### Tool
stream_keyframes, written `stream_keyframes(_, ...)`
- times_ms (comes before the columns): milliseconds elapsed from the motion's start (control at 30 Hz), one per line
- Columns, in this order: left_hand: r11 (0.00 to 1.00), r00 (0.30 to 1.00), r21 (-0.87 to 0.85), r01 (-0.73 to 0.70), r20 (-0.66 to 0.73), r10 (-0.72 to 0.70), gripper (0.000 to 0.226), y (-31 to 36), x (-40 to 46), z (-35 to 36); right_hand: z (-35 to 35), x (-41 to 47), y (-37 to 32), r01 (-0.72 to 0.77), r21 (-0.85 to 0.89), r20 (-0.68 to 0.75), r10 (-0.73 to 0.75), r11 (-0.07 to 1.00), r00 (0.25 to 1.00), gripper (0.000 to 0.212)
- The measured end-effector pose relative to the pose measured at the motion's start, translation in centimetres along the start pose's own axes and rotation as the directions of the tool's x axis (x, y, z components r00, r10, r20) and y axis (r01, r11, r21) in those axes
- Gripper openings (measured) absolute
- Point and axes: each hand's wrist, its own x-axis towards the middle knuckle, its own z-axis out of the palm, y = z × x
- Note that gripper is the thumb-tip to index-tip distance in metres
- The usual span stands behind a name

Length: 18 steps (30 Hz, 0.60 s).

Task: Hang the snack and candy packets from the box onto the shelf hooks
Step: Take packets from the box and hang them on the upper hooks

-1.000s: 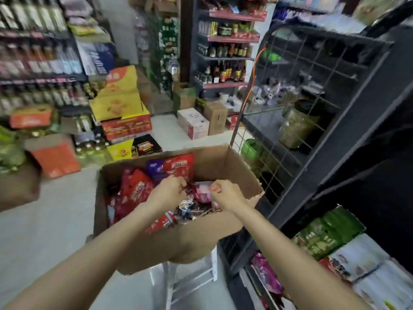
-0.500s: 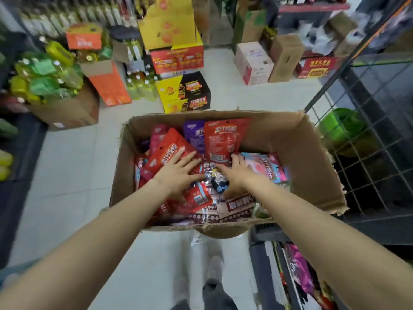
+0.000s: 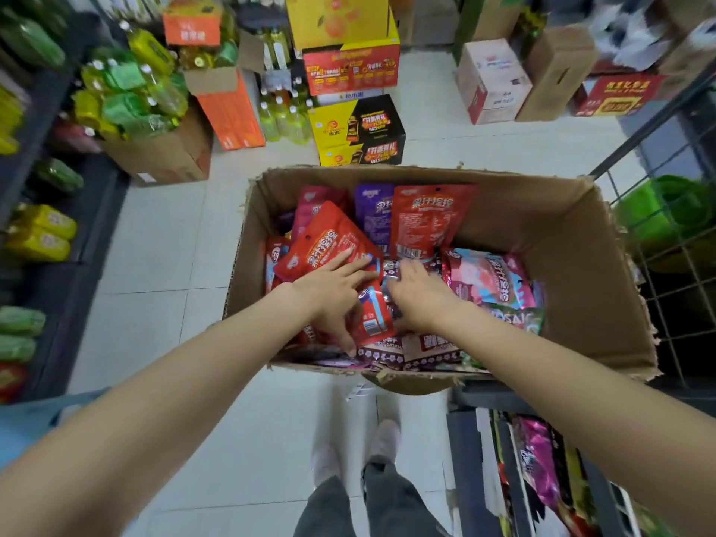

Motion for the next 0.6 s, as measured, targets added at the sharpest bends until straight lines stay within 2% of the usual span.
stream_keyframes(67, 1.000, 1.000, -0.022, -0.005, 0.030, 0.006, 0.062, 0.1, -0.2, -0.4, -0.7, -0.1, -0.9, 0.110, 0.192, 0.194, -0.147, 0.975, 0.970, 0.042)
stream_keyframes(133, 0.996, 1.000, -0.084, -0.012, 0.025, 0.014, 0.044, -0.1, -0.6, -0.7, -0.7, -0.2, -2.1, 0.133, 0.340, 0.331, -0.250, 0.931, 0.910, 0.039)
stream_keyframes(233, 0.985, 0.999, -0.170, 0.018, -0.044, -0.026, 0.030, -0.8, -1.8, -0.9, -0.1, -0.2, -3.5, 0.200, 0.374, 0.276, -0.314, 0.906, 0.909, 0.052)
stream_keyframes(300, 0.967, 0.991, -0.235, 0.100, -0.060, -0.118, 0.028, -1.3, -2.9, -0.6, 0.0, -0.1, -4.1, 0.256, 0.375, 0.219, -0.354, 0.891, 0.909, 0.054)
stream_keyframes(367, 0.940, 0.976, -0.282, 0.191, -0.044, -0.212, 0.025, -2.0, -3.7, 0.0, -0.2, 0.3, -4.5, 0.298, 0.400, 0.226, -0.408, 0.867, 0.885, 0.052)
stream_keyframes(467, 0.897, 0.954, -0.348, 0.273, -0.021, -0.299, 0.021, -3.0, -4.3, 1.1, -0.2, 1.2, -5.8, 0.245, 0.493, 0.315, -0.434, 0.835, 0.844, 0.044)
stream_keyframes(533, 0.879, 0.954, -0.395, 0.267, -0.018, -0.298, 0.021, -3.2, -4.4, 1.4, -0.5, 1.5, -6.9, 0.130, 0.523, 0.414, -0.385, 0.842, 0.825, 0.047)
stream_keyframes(600, 0.870, 0.959, -0.428, 0.246, -0.026, -0.284, 0.022, -3.1, -4.6, 1.5, -0.6, 1.8, -7.7, 0.085, 0.491, 0.486, -0.354, 0.867, 0.799, 0.050)
